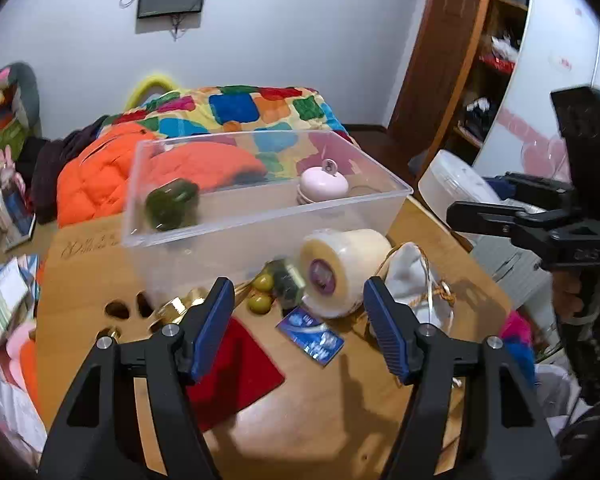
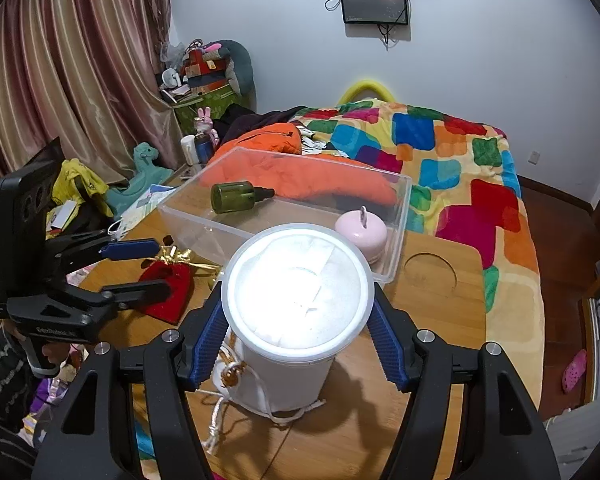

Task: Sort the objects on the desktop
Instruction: 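Grasp the white cloth drawstring bag with the left gripper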

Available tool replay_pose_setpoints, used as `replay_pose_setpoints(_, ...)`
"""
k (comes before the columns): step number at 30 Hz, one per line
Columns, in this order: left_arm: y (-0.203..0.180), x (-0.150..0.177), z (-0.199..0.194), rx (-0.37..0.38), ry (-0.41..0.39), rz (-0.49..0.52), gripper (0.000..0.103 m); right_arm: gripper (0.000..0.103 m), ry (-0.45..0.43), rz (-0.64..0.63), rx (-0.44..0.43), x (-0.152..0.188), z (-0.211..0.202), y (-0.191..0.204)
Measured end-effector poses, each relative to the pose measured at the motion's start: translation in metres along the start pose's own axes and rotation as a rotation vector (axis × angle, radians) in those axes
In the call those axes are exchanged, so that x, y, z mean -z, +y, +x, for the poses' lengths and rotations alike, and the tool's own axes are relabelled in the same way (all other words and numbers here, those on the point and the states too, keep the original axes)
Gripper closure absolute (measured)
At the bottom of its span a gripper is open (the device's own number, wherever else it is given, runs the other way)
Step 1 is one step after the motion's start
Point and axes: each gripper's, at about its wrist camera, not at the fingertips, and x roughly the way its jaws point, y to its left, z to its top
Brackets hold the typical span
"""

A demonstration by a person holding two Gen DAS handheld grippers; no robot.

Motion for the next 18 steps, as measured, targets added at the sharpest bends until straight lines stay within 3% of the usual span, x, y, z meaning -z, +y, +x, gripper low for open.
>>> replay_pose_setpoints(5,-0.02,-0.002,0.021,0.034,0.059,0.023,0.037,0.041,0.01,0.0,0.017,0.009,-0.004,-0.008)
replay_pose_setpoints(10,-0.046,0.008,0.007,0.085,0.031,0.027,0.036,0.041,0.028,-0.006,0.031,0.021,-0.005,-0.017)
replay_pose_setpoints(13,-0.065,0.013,0.007,0.111,0.042,0.041,0.03,0.041,0.038,-0.015,0.032,0.027,-0.004,-0.02)
replay_pose_setpoints(18,-0.09,0.015,0.037,0.035,0.105,0.068,0.03,0.041,0.044,0.01,0.019,0.037,-0.002,-0.03)
